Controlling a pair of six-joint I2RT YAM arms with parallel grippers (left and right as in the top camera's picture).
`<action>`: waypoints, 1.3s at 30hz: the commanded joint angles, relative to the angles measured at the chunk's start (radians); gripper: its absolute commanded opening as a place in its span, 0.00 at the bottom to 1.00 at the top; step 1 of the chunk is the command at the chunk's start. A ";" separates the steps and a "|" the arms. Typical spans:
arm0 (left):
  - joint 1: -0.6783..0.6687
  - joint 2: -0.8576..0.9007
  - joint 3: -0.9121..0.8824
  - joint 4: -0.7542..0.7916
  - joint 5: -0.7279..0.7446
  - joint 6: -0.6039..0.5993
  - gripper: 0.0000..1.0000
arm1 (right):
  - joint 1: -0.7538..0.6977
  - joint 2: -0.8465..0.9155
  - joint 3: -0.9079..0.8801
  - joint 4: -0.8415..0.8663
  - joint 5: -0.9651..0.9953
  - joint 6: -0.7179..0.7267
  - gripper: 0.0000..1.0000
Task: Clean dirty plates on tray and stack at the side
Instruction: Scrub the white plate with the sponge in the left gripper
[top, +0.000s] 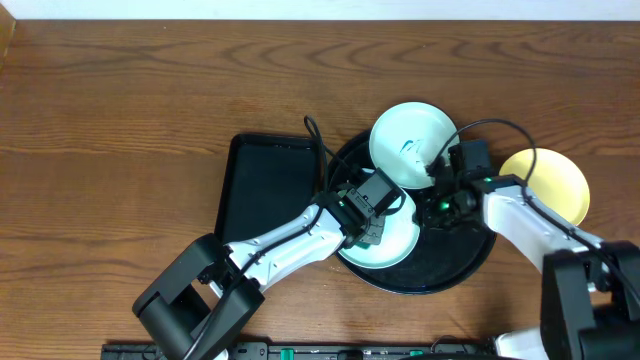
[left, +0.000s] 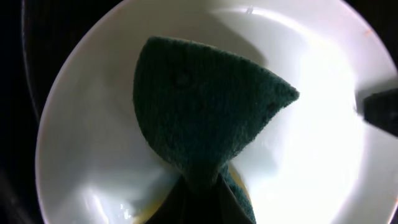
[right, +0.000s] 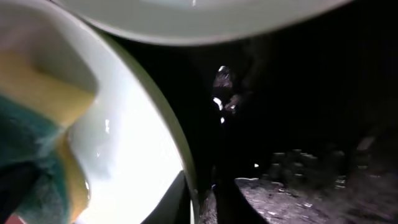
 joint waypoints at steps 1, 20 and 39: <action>0.019 0.005 0.000 -0.044 0.011 0.003 0.08 | 0.024 0.048 -0.003 -0.001 -0.003 0.002 0.03; 0.086 -0.095 0.000 0.059 0.218 0.029 0.08 | 0.024 0.064 -0.003 0.003 0.005 0.001 0.01; 0.106 -0.017 0.000 -0.067 -0.037 0.037 0.08 | 0.023 0.064 -0.003 -0.004 0.005 0.001 0.01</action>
